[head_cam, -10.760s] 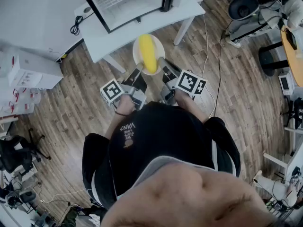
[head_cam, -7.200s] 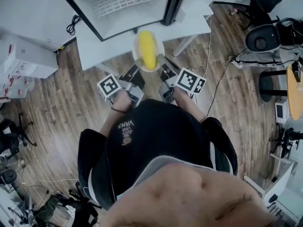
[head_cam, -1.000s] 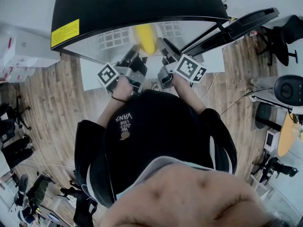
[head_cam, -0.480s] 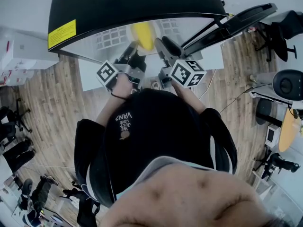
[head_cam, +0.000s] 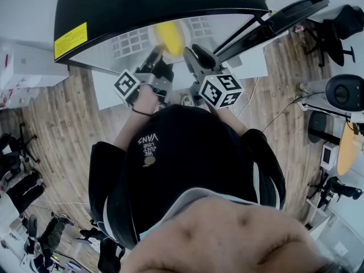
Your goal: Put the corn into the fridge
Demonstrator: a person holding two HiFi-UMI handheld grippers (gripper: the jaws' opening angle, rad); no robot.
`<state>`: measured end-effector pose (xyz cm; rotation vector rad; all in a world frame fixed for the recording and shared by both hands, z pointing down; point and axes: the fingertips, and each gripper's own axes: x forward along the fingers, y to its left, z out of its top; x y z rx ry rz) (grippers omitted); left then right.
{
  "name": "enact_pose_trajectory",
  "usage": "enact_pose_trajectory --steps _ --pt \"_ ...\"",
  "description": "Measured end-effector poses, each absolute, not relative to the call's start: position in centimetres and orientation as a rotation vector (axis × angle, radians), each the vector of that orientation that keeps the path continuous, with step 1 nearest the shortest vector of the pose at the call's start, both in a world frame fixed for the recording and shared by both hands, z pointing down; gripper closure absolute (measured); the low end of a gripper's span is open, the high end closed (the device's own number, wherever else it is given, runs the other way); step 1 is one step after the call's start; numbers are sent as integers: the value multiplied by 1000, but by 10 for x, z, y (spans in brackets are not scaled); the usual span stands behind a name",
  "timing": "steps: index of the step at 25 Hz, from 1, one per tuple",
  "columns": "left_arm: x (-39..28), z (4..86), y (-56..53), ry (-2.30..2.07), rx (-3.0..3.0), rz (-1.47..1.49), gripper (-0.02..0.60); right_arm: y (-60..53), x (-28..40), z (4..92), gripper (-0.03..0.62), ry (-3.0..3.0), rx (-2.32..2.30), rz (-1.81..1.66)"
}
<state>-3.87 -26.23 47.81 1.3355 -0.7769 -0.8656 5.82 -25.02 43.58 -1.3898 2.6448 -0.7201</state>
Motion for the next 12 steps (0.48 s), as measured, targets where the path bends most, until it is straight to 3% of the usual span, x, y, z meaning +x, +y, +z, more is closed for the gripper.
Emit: enact_pose_trajectory --steps 12 --pt "-39 477 -264 -766 1340 -866 535 -228 47 448 535 2791 -1442 -583"
